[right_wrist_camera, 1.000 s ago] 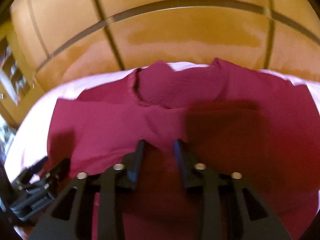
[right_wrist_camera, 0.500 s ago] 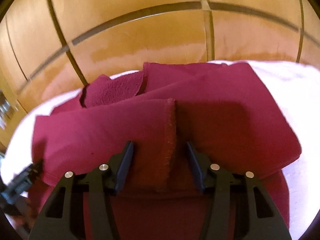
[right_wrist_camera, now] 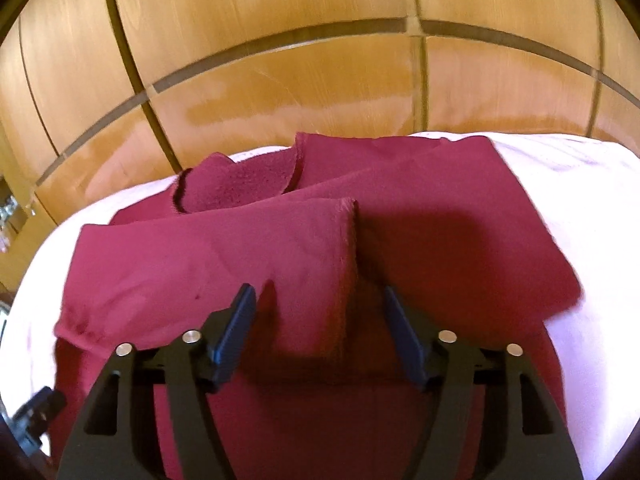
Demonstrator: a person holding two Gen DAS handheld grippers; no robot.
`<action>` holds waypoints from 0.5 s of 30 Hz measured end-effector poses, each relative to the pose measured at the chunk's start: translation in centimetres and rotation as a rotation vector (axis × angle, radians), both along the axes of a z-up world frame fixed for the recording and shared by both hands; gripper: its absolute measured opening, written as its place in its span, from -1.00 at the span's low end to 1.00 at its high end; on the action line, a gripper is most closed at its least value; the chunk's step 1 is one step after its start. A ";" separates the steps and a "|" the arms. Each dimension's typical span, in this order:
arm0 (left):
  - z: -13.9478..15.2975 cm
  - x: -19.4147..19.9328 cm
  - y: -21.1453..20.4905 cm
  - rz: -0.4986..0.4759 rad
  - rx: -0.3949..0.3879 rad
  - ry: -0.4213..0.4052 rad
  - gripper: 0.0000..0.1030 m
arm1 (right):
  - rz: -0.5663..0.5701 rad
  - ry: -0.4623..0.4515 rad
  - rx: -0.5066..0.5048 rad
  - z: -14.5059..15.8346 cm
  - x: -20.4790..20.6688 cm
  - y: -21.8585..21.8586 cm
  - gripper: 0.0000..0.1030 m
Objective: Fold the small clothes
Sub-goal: 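Release the fold and open both tools above the folded shirt, then move the right tool to the shirt's hem and close on it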
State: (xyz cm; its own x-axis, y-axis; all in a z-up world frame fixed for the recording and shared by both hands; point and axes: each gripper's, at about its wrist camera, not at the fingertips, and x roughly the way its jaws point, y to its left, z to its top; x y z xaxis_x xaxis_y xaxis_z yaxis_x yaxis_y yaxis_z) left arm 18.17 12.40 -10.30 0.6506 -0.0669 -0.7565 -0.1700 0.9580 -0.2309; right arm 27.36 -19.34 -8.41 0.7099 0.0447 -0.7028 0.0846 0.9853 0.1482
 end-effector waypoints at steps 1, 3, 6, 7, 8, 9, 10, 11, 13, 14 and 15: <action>-0.1 -0.5 -0.1 -0.010 0.008 0.003 0.96 | -0.003 0.000 0.010 0.3 -0.7 0.1 0.32; -0.4 -1.7 -0.3 -0.037 0.030 0.005 0.96 | 0.012 0.011 0.045 0.6 -2.5 -0.1 0.32; -0.2 -2.7 -0.6 -0.052 0.050 0.000 0.96 | 0.036 0.046 0.052 0.4 -4.8 -0.2 0.32; -0.2 -3.1 -0.7 -0.057 0.059 0.001 0.96 | 0.037 0.061 0.054 0.2 -5.9 -0.4 0.32; -0.2 -3.4 -0.9 -0.066 0.067 0.001 0.96 | 0.039 0.069 0.058 0.0 -6.6 -0.5 0.32; -0.2 -3.8 -0.9 -0.074 0.073 0.001 0.96 | 0.042 0.079 0.066 -0.1 -7.4 -0.8 0.32; -0.1 -4.1 -0.8 -0.082 0.078 -0.001 0.96 | 0.045 0.087 0.084 -0.3 -8.4 -1.3 0.32; 0.0 -4.5 -0.9 -0.092 0.082 -0.004 0.96 | 0.049 0.089 0.098 -0.4 -8.9 -1.6 0.32; 0.0 -5.8 -1.0 -0.134 0.094 -0.018 0.96 | 0.061 0.092 0.117 -0.3 -10.4 -2.4 0.32; 0.0 -6.3 -1.0 -0.154 0.104 -0.025 0.96 | 0.067 0.095 0.123 -0.2 -11.3 -2.9 0.32; -0.1 -6.8 -1.1 -0.174 0.114 -0.031 0.96 | 0.073 0.095 0.132 -0.1 -12.1 -3.4 0.32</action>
